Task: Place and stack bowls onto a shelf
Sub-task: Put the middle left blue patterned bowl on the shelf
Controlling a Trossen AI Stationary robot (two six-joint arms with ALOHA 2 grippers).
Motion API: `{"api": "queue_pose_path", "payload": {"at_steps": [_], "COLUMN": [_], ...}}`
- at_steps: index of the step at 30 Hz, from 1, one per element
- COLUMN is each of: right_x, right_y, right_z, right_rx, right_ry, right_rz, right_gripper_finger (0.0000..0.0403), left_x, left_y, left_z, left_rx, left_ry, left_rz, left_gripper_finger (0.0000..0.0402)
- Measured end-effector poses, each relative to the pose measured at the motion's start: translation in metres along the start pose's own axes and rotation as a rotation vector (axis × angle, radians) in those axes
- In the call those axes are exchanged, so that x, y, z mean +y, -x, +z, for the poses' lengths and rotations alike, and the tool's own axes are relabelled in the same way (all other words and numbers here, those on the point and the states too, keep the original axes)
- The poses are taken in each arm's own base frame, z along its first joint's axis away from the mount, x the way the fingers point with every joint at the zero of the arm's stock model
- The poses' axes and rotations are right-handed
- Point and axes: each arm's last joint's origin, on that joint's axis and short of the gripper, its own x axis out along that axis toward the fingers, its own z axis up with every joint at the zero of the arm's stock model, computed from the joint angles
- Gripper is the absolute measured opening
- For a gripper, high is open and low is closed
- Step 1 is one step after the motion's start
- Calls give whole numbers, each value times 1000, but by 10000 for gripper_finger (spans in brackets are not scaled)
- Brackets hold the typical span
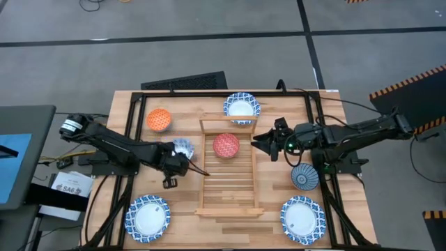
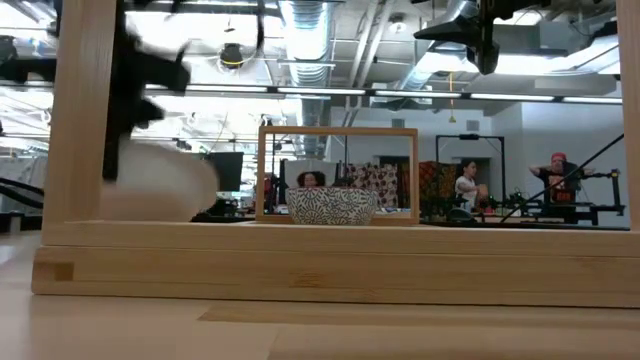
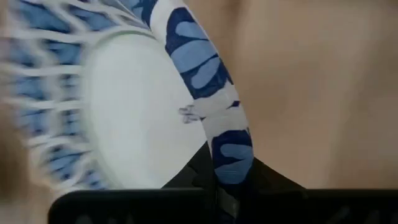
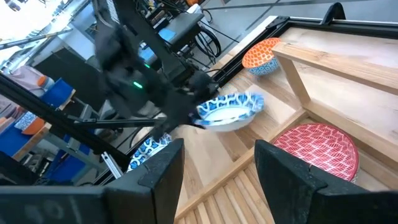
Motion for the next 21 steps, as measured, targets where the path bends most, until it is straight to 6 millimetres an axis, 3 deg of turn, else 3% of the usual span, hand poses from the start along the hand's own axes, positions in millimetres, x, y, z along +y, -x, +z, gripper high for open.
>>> {"api": "queue_pose_path", "payload": {"at_steps": [6, 10, 16, 21], "right_x": [0, 0, 0, 0], "right_y": [0, 0, 0, 0], "right_z": [0, 0, 0, 0], "right_rx": [2, 3, 2, 3], "right_ry": [1, 1, 1, -2], "right_rz": [-3, -2, -3, -3], "right_gripper_finger": [221, 221, 221, 221], "left_x": [-8, -13, -16, -25], "left_y": [64, 87, 81, 61], "left_z": [31, 42, 46, 54], "left_rx": [-195, -314, -350, -369], "left_ry": [-383, -727, -1123, -1291], "left_rz": [-140, -120, 58, 112], "left_gripper_finger": [0, 0, 0, 0]}}
